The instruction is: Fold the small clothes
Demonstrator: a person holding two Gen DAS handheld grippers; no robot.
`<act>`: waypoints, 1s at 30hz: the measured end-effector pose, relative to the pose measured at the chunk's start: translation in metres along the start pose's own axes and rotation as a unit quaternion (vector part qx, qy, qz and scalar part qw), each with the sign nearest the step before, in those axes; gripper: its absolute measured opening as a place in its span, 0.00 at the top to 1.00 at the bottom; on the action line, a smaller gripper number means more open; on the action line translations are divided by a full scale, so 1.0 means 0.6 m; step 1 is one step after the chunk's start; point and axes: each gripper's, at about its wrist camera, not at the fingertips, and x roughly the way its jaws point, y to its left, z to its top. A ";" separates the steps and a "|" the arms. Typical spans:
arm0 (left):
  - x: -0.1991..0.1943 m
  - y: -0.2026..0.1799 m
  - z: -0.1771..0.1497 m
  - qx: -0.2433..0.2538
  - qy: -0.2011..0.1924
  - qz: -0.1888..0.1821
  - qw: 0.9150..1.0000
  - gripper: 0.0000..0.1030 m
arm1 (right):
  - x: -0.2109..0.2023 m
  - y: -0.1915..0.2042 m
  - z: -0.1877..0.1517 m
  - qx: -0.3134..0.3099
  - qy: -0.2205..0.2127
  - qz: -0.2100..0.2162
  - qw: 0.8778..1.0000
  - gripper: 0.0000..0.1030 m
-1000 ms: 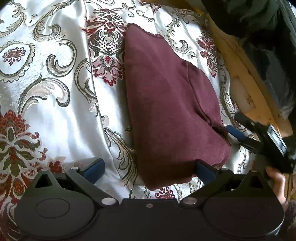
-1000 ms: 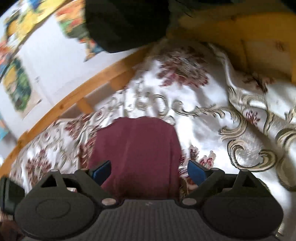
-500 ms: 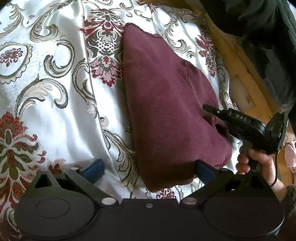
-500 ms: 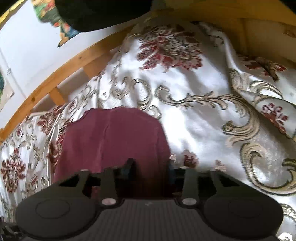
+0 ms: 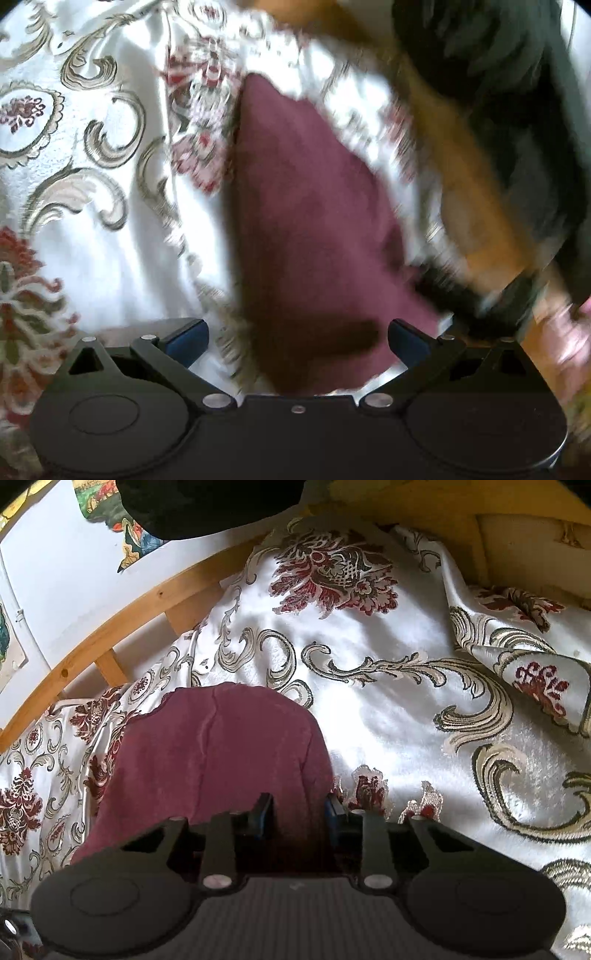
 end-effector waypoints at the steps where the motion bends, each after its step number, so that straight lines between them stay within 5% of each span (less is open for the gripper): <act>1: -0.001 0.006 0.003 -0.012 -0.008 -0.018 1.000 0.01 | 0.000 -0.001 -0.001 -0.001 -0.002 0.001 1.000 0.69; 30: 0.050 0.008 0.011 0.008 0.007 -0.026 1.000 0.01 | -0.002 0.007 -0.027 -0.038 -0.049 -0.003 0.998 0.63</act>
